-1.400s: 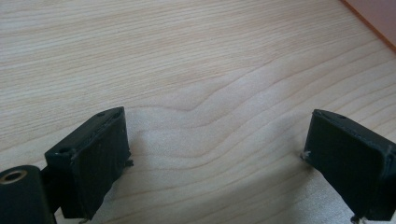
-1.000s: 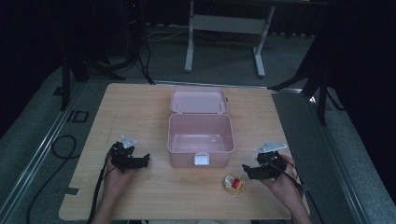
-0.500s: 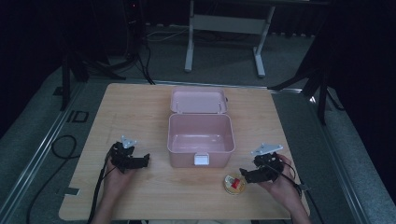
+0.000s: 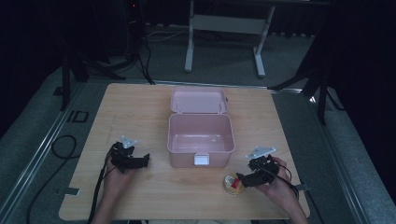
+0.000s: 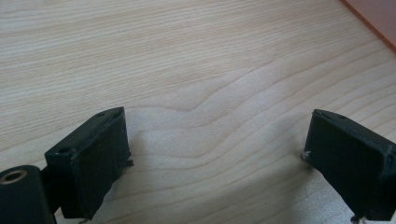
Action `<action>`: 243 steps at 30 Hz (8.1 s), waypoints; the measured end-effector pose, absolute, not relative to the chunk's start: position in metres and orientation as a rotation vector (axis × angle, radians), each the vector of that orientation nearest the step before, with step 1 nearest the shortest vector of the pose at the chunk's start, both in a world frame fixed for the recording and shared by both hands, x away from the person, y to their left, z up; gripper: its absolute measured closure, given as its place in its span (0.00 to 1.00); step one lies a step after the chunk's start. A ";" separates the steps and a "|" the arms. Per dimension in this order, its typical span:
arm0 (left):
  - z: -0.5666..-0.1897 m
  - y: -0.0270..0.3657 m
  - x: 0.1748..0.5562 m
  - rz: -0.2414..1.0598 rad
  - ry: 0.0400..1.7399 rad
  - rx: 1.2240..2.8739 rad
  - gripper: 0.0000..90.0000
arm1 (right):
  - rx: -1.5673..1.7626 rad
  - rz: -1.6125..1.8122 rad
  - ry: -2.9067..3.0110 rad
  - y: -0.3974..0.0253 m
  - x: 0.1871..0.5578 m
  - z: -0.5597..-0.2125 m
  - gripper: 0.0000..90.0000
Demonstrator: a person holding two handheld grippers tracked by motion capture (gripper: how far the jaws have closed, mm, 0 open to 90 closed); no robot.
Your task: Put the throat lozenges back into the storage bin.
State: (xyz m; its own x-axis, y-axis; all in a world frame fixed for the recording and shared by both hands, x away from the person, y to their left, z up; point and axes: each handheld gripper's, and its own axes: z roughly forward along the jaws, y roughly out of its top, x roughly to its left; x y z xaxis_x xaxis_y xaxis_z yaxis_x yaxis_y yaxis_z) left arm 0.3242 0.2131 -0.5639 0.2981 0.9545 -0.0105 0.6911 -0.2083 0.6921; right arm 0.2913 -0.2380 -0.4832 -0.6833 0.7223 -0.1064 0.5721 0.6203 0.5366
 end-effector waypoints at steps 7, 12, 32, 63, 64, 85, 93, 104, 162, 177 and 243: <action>-0.564 0.213 0.324 0.575 1.461 1.978 0.08 | 1.025 0.671 2.563 -0.233 0.290 -0.484 0.15; -0.564 0.213 0.324 0.575 1.461 1.978 0.08 | 1.021 0.669 2.575 -0.231 0.289 -0.486 0.15; -0.564 0.213 0.324 0.575 1.461 1.979 0.08 | 0.972 0.638 2.649 -0.220 0.283 -0.491 0.15; -0.564 0.213 0.324 0.575 1.461 1.979 0.08 | 0.909 0.541 2.753 -0.202 0.283 -0.504 0.15; -0.564 0.213 0.324 0.575 1.461 1.979 0.08 | 0.913 0.538 2.759 -0.201 0.283 -0.505 0.15; -0.564 0.213 0.324 0.575 1.461 1.979 0.08 | 0.884 0.480 2.808 -0.196 0.282 -0.510 0.15; -0.564 0.213 0.324 0.575 1.461 1.979 0.08 | 0.877 0.434 2.832 -0.192 0.283 -0.512 0.15; -0.564 0.213 0.324 0.575 1.461 1.978 0.08 | 0.867 0.368 2.859 -0.189 0.287 -0.517 0.16; -0.564 0.213 0.324 0.574 1.461 1.979 0.08 | 0.750 0.196 2.920 -0.198 0.295 -0.493 0.23; -0.564 0.213 0.324 0.573 1.461 1.980 0.08 | 0.755 0.215 2.895 -0.203 0.299 -0.475 0.23; -0.564 0.213 0.324 0.573 1.462 1.980 0.08 | 0.728 0.221 2.827 -0.210 0.317 -0.415 0.23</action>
